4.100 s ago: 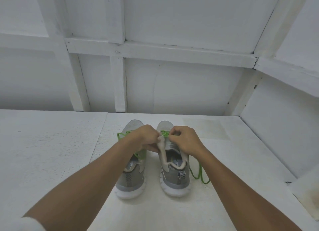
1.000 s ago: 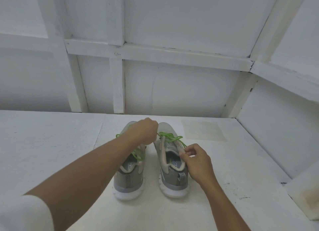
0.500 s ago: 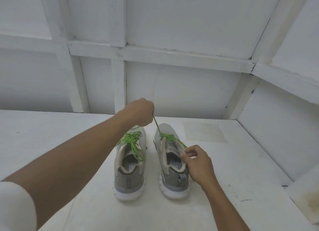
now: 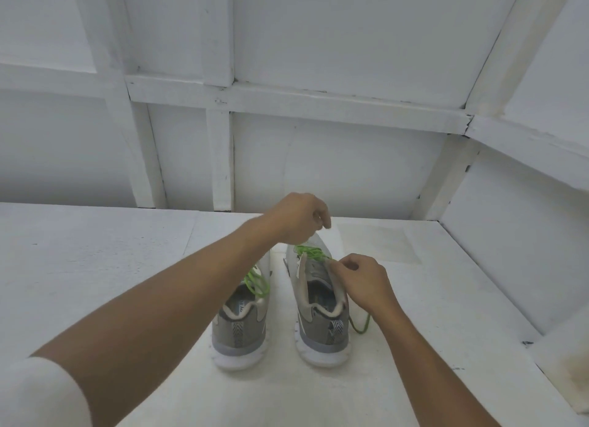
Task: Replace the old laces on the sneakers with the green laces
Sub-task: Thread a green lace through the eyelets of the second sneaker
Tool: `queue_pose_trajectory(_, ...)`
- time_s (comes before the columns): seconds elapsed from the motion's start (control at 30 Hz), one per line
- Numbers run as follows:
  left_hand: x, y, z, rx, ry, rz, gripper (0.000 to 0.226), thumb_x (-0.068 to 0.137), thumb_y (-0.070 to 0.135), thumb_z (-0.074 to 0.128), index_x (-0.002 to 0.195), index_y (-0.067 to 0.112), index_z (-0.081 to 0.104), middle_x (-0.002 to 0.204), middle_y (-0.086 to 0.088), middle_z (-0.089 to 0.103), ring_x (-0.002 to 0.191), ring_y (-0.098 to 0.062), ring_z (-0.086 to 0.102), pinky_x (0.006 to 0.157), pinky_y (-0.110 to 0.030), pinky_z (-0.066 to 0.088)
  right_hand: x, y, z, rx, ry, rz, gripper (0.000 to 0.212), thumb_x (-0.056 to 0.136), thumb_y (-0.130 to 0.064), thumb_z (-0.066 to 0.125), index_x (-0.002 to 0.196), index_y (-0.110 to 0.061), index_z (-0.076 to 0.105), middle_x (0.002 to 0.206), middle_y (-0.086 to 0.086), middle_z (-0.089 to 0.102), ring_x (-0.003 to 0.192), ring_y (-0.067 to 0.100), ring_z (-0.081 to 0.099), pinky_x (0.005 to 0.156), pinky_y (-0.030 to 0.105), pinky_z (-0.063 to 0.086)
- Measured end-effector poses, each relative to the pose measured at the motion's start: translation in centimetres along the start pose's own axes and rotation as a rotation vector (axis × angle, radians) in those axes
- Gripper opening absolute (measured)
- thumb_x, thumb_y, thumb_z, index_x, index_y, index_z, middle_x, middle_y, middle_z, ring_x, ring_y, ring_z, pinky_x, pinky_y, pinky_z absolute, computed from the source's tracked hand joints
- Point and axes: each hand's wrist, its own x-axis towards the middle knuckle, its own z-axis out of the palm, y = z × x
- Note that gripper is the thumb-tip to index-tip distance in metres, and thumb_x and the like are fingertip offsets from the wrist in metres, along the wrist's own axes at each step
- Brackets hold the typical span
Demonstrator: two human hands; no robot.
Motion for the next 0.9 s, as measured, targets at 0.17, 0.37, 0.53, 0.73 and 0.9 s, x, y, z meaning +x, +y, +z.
queue_pose_trajectory(0.17,-0.6,-1.2,3.5,-0.016,0.012,-0.013,0.022,0.093,0.012,0.057,0.107,0.019,0.073,0.085,0.005,0.060,0.077,-0.008,0.054,0.063,-0.007,0.036,0.0,0.6,0.3,0.030,0.009,-0.024,0.041,0.093,-0.040,0.053,0.069,-0.008,0.061,0.066,0.002,0.061,0.059,0.015,0.048,0.056,0.027,0.037)
queue_pose_trajectory(0.37,-0.5,-2.4,5.5,-0.055,0.033,-0.114,0.019,0.091,0.015,0.060,0.108,0.016,0.068,0.088,0.005,0.059,0.084,-0.013,0.057,0.072,-0.020,0.043,0.5,1.2,0.8,0.089,0.011,0.035,0.040,0.096,-0.032,0.048,0.061,-0.013,0.042,0.061,0.004,0.044,0.059,0.018,0.036,0.059,0.031,0.029)
queue_pose_trajectory(0.53,-0.5,-2.9,6.2,-0.101,0.052,-0.125,0.019,0.091,0.017,0.062,0.109,0.016,0.067,0.097,0.000,0.066,0.088,-0.013,0.057,0.075,-0.020,0.042,0.7,1.4,0.8,0.130,0.005,0.064,0.038,0.096,-0.028,0.047,0.062,-0.015,0.037,0.062,0.003,0.040,0.062,0.019,0.036,0.061,0.032,0.027)
queue_pose_trajectory(0.73,-0.5,-3.1,7.1,-0.160,0.080,-0.140,0.018,0.090,0.020,0.065,0.107,0.016,0.066,0.098,0.001,0.065,0.086,-0.012,0.056,0.074,-0.020,0.040,0.9,1.6,1.1,0.139,-0.004,0.081,0.036,0.096,-0.027,0.044,0.063,-0.014,0.036,0.065,0.004,0.040,0.064,0.019,0.036,0.062,0.032,0.027)
queue_pose_trajectory(0.9,-0.6,-3.1,7.4,-0.195,0.107,-0.151,0.017,0.087,0.019,0.067,0.104,0.017,0.068,0.093,0.002,0.064,0.087,-0.014,0.059,0.074,-0.022,0.043,1.0,1.7,1.2,0.133,-0.005,0.083,0.038,0.098,-0.027,0.043,0.062,-0.014,0.036,0.063,0.003,0.041,0.062,0.018,0.034,0.059,0.032,0.025)
